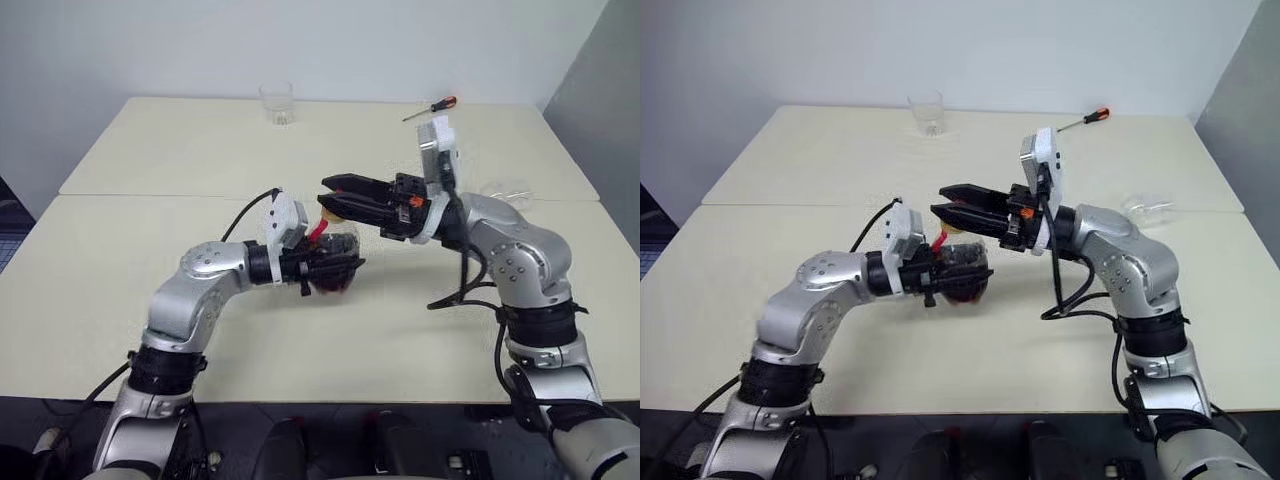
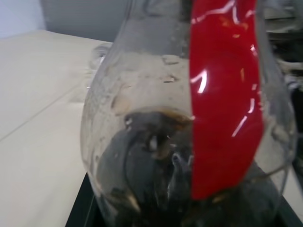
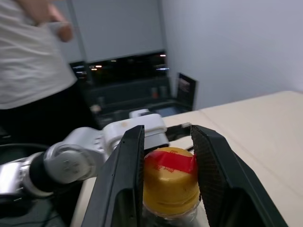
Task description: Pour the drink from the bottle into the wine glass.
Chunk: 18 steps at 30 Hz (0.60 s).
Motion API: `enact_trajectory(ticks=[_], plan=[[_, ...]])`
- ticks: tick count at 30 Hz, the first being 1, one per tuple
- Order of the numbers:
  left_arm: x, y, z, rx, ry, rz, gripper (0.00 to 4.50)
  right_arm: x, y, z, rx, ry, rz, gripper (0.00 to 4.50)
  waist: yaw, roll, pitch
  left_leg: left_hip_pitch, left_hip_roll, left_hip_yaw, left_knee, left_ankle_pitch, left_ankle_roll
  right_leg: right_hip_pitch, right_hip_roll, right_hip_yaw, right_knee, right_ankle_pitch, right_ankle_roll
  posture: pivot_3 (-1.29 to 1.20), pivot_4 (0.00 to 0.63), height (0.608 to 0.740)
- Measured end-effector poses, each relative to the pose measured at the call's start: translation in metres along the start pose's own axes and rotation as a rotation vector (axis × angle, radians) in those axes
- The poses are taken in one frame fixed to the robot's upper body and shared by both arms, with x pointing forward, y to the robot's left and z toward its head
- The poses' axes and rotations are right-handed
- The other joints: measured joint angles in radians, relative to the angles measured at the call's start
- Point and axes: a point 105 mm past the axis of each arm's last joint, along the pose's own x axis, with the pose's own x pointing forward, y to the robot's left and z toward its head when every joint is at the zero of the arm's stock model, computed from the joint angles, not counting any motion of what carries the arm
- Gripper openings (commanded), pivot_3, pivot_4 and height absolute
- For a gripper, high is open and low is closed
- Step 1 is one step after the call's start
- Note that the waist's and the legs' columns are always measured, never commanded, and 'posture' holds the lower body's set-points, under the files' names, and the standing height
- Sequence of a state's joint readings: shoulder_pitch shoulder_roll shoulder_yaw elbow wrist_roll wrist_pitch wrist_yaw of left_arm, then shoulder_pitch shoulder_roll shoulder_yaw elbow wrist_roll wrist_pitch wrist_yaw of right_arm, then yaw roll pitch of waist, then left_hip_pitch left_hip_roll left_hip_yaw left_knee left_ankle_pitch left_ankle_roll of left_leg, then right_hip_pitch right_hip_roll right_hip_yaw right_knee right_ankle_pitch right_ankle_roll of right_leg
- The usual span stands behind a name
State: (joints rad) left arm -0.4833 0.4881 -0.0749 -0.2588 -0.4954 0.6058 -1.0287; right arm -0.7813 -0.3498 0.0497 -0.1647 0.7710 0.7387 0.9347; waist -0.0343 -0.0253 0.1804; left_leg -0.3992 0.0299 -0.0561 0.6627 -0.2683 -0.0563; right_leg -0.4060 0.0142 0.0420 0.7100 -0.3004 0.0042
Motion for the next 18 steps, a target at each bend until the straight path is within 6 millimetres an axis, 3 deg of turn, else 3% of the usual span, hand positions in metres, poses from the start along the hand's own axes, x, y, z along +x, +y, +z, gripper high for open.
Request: enact_trajectory(ticks=[6,11,18], plan=[[-0.006,-0.030,0.011,-0.020,0.011,-0.136,1.97,-0.001,0.022,0.006,0.074,0.011,0.189,1.21,0.001,0.000,0.000,0.001,-0.001,0.000,0.000,0.000,0.000,0.001,0.000,-0.001,0.001,0.000,0.000,0.00,0.150,0.740],[-0.007,-0.031,0.010,-0.041,0.008,-0.125,1.97,0.001,0.021,0.006,0.066,0.003,0.195,1.21,0.002,0.000,0.000,0.001,-0.001,0.000,0.000,0.000,0.000,0.001,0.000,0.000,0.000,0.000,0.000,0.00,0.150,0.740],[-0.004,-0.032,0.012,-0.039,-0.002,-0.122,1.97,0.004,0.014,-0.001,0.038,0.043,0.144,3.56,0.002,0.001,0.001,0.001,-0.001,0.000,0.000,0.000,0.000,0.001,0.000,0.000,0.000,0.000,0.000,0.00,0.150,0.740]])
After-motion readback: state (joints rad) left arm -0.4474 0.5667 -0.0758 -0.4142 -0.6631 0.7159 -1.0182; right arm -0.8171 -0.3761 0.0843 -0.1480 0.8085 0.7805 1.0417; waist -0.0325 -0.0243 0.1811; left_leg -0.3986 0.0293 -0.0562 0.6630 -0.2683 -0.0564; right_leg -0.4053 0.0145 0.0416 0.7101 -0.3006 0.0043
